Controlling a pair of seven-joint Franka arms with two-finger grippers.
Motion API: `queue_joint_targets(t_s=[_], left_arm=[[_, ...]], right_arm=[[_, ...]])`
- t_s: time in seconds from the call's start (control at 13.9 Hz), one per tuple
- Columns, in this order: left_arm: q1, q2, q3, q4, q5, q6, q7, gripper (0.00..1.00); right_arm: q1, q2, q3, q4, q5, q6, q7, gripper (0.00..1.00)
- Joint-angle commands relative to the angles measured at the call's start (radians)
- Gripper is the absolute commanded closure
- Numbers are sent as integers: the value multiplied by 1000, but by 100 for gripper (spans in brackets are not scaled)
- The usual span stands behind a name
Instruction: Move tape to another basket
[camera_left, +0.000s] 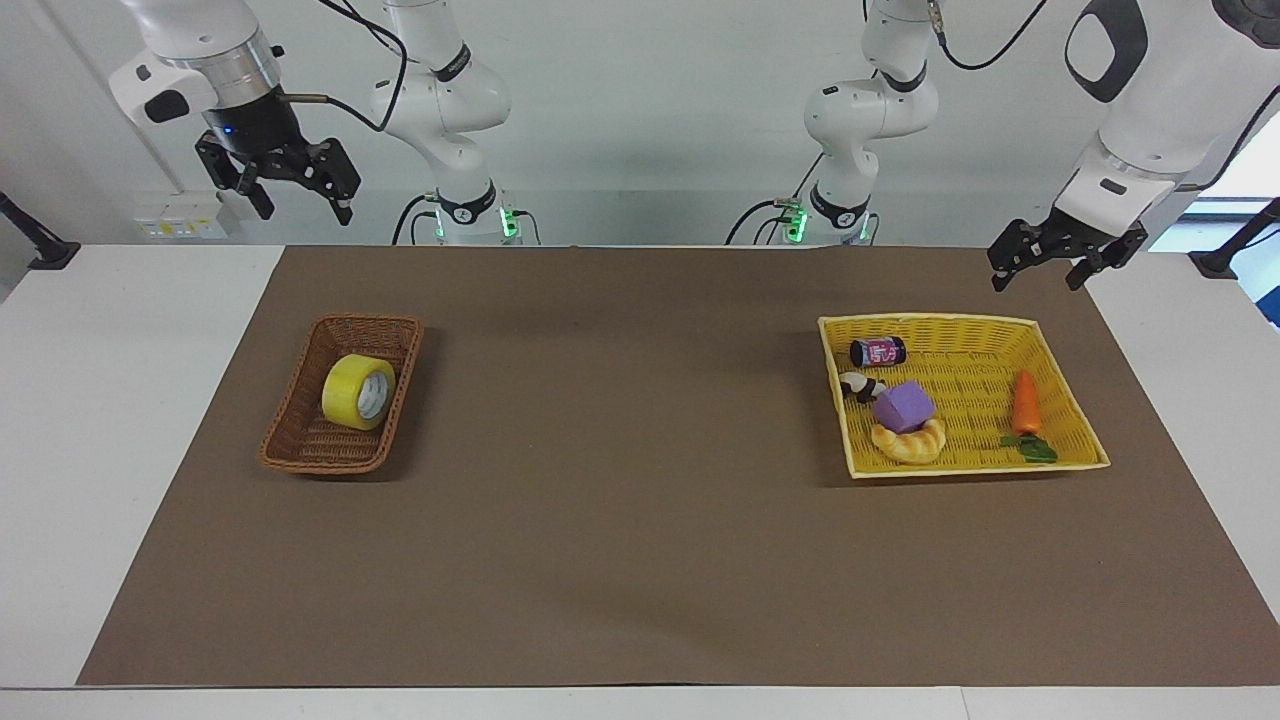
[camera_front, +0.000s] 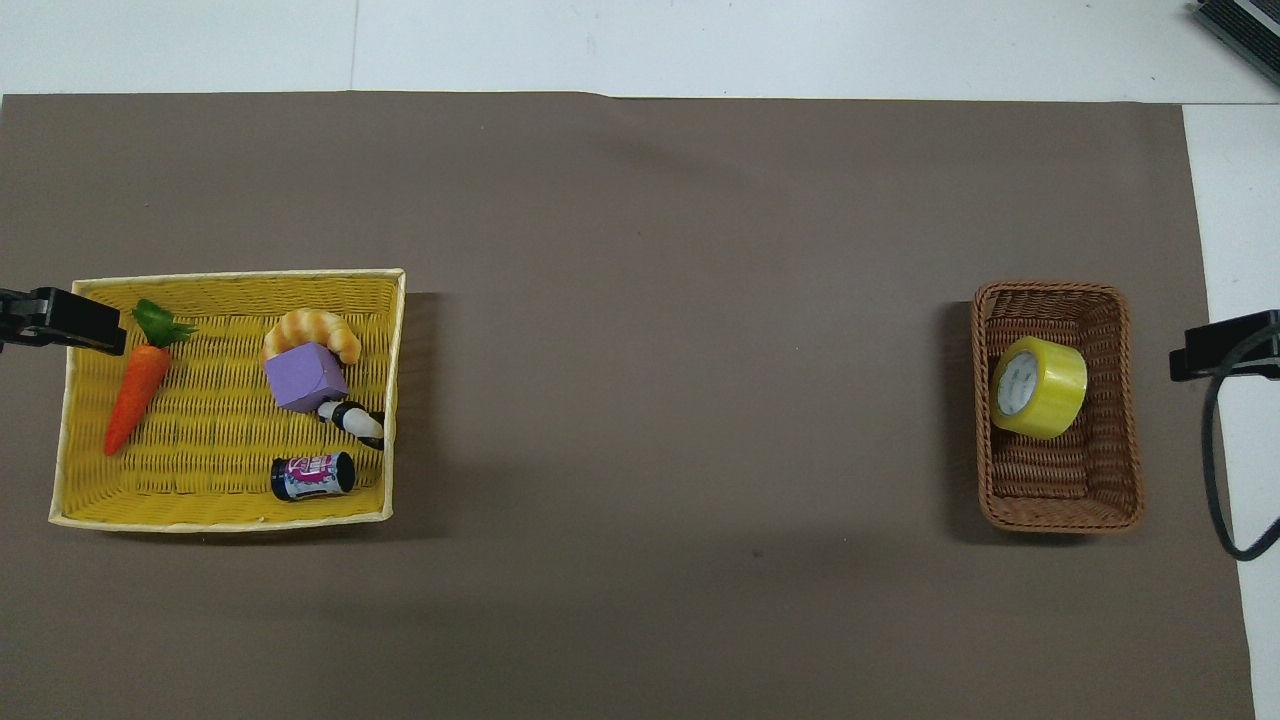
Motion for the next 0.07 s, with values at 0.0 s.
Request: queue_joint_targets(t_s=[0.0], left_arm=[[9,6,-7,19,11,-18,10,0]], right_arm=[[-5,-26,6,-32,-6,5,-37,0]])
